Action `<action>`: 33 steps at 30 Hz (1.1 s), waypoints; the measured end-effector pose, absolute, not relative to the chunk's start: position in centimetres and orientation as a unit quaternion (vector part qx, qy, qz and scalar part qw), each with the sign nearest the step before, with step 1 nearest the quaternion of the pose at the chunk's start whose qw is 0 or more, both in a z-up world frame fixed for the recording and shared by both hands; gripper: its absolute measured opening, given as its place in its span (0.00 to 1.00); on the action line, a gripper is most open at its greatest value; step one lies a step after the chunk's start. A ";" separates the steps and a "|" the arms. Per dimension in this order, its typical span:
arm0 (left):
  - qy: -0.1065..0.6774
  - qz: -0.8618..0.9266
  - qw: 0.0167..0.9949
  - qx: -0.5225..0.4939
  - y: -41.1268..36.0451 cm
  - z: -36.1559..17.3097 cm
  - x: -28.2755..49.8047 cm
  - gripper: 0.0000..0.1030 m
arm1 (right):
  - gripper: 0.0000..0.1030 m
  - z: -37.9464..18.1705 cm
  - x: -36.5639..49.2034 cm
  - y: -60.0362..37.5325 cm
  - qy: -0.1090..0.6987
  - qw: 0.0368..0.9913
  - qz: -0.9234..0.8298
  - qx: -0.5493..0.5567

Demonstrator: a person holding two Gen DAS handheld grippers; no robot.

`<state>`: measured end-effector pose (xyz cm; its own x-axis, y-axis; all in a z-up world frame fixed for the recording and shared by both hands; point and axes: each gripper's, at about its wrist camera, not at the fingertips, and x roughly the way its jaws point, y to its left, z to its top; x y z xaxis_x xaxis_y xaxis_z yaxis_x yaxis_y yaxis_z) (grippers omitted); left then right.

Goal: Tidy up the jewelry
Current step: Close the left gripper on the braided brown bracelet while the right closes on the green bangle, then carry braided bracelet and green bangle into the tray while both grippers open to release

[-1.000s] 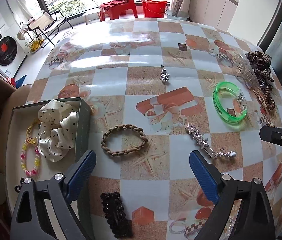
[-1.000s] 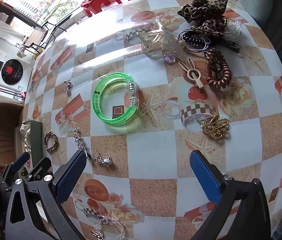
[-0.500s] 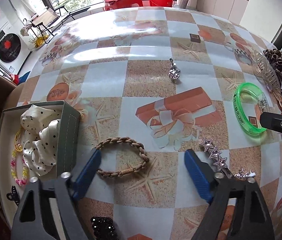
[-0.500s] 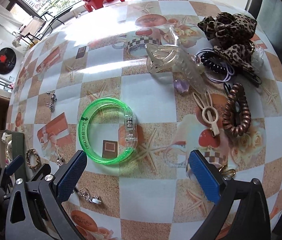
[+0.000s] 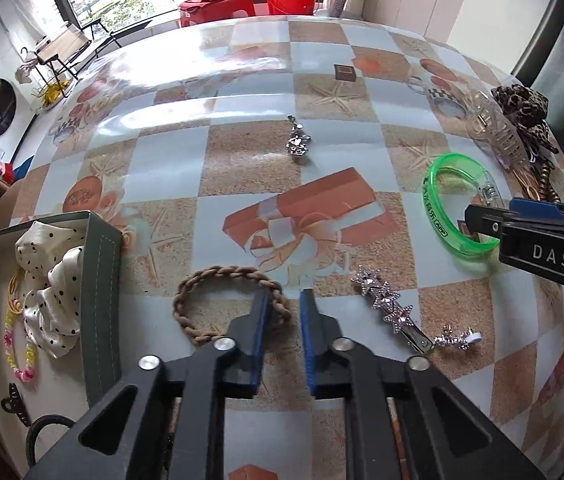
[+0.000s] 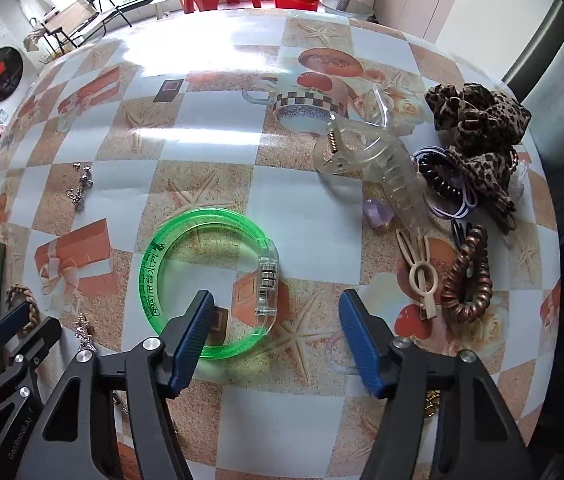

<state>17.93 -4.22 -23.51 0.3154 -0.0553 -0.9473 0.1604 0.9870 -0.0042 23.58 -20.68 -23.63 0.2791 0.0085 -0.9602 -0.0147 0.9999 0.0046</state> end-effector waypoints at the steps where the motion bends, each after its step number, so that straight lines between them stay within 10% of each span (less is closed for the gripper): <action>1: 0.582 -0.069 0.809 0.045 -4.4 -23.5 17.8 0.10 | 0.56 -23.5 23.5 -20.6 0.599 0.801 0.007 -0.003; 5: 0.579 -0.085 0.810 0.029 -4.0 -22.9 17.3 0.10 | 0.10 -23.2 23.5 -20.0 0.594 0.804 0.009 0.005; 33: 0.520 -0.116 0.845 -0.037 1.3 -13.9 12.3 0.10 | 0.11 -17.7 17.7 -20.4 0.581 0.804 0.066 0.111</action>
<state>12.28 1.33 -13.91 0.4318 -0.2341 -0.8711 0.1581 0.9704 -0.1824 17.73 -20.45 -17.67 0.3170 0.2363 -0.9185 0.0225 0.9663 0.2564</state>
